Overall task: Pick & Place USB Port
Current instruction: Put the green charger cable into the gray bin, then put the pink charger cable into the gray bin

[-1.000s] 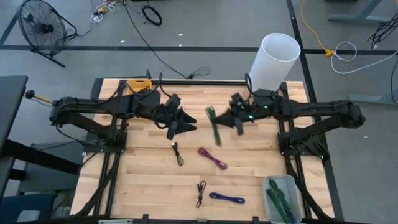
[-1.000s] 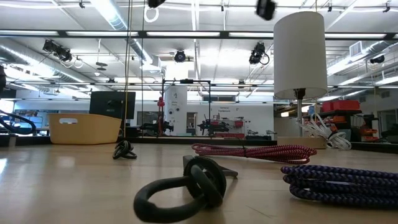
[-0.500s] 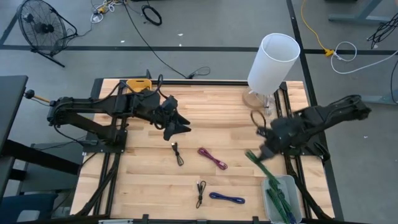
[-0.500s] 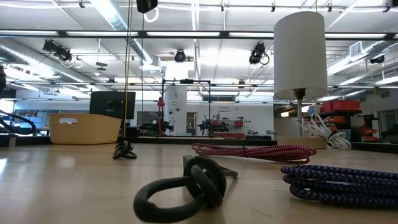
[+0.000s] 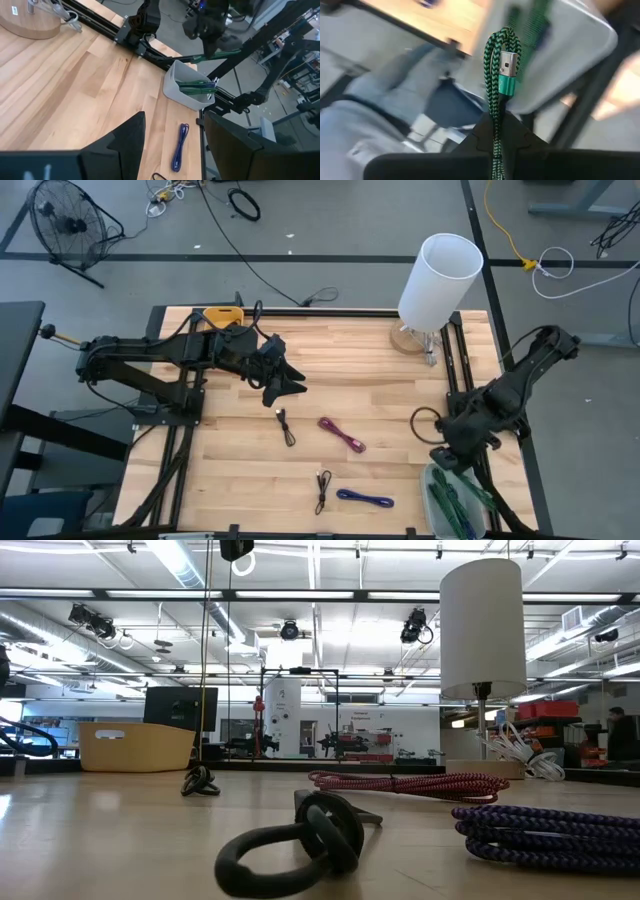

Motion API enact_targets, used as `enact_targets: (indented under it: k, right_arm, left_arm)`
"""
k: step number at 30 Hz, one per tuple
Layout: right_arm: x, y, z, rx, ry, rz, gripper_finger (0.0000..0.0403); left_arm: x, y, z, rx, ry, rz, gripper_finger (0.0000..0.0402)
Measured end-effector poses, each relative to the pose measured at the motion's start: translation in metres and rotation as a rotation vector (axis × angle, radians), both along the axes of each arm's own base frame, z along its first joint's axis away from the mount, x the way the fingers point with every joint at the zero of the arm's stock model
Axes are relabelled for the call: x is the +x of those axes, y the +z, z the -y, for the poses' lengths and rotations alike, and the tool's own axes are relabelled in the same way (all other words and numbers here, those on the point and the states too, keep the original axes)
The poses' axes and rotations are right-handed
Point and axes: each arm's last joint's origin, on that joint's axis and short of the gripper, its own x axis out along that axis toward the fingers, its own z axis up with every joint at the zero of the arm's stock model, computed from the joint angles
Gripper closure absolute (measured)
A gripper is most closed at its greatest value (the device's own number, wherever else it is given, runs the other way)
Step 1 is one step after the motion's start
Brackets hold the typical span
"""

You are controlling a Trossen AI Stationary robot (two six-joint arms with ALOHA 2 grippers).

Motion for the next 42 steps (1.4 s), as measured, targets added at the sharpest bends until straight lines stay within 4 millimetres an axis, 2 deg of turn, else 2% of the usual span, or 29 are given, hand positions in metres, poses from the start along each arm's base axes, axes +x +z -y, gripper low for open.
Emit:
enact_targets:
  k: [5,12,19,27,30,38,42]
  right_arm:
    - [0.001,-0.017,-0.014,0.009,0.045,-0.118,0.0399]
    - [0.004,-0.061,-0.025,0.042,0.072,-0.146,0.0399]
    - [-0.001,-0.094,-0.021,0.06,0.08,-0.215,0.0399]
    - [-0.005,-0.12,-0.018,0.068,0.079,-0.197,0.0396]
    - [-0.005,-0.124,-0.015,0.021,0.086,-0.144,0.037]
    - [-0.008,-0.126,-0.012,-0.025,0.098,-0.149,0.0256]
    - [-0.008,-0.126,-0.012,-0.022,0.118,-0.144,0.0228]
  left_arm:
    - [0.0,0.0,0.0,0.0,0.0,0.0,0.0195]
    - [0.0,0.0,0.0,-0.003,-0.007,0.0,0.0195]
    - [0.0,0.0,0.0,-0.003,-0.008,-0.001,0.0195]
    - [0.0,0.0,0.0,-0.003,-0.008,-0.001,0.0195]
    - [0.0,0.0,0.0,-0.003,-0.008,-0.001,0.0195]
    - [0.0,0.0,0.0,-0.002,-0.008,-0.002,0.0195]
    - [0.0,0.0,0.0,-0.002,-0.008,-0.002,0.0195]
